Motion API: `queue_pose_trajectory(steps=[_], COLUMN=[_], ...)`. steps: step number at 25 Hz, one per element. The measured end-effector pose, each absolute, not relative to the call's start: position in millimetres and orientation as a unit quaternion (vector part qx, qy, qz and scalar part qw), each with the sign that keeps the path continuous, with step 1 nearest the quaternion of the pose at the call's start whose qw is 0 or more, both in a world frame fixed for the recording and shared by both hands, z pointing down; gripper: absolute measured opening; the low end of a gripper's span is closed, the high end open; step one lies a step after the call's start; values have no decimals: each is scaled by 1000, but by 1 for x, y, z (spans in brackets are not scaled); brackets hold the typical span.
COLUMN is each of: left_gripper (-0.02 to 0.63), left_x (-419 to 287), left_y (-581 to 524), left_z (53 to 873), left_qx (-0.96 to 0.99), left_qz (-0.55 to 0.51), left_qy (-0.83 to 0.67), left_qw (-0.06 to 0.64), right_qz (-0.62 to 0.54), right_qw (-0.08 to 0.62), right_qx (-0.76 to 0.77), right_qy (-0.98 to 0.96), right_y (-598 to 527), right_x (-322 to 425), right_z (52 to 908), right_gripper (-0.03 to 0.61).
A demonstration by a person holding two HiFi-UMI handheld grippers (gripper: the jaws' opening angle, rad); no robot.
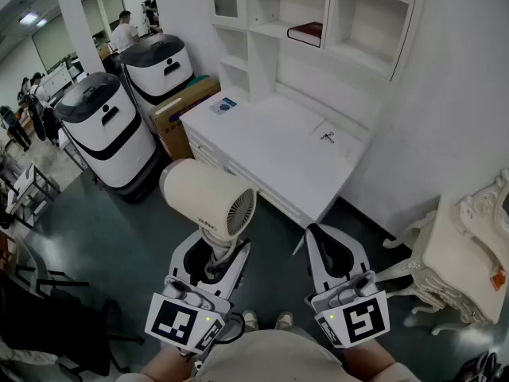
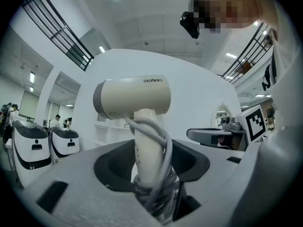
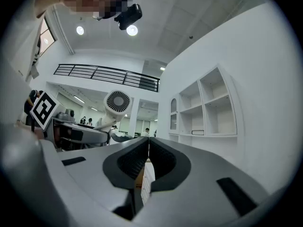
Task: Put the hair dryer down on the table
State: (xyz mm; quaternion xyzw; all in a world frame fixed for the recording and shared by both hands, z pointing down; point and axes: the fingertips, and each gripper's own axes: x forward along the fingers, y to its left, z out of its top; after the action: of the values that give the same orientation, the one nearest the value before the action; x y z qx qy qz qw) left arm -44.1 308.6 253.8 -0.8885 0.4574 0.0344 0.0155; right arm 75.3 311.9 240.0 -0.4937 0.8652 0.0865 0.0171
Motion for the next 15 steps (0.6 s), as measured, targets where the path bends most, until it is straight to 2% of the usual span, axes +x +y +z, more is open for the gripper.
queue_pose_trajectory(steps=[15], left_gripper=[222], left_x=[-28], left_y=[303], left_z=[256], left_qx=[-889], left_qz=[25], left_qy=[457], left_qw=[12], right_qz=[73], right_qw=[14], right_qx=[-492], right_qy=[867], right_y=[302], right_x=[93], right_z=[248], right_gripper=[21])
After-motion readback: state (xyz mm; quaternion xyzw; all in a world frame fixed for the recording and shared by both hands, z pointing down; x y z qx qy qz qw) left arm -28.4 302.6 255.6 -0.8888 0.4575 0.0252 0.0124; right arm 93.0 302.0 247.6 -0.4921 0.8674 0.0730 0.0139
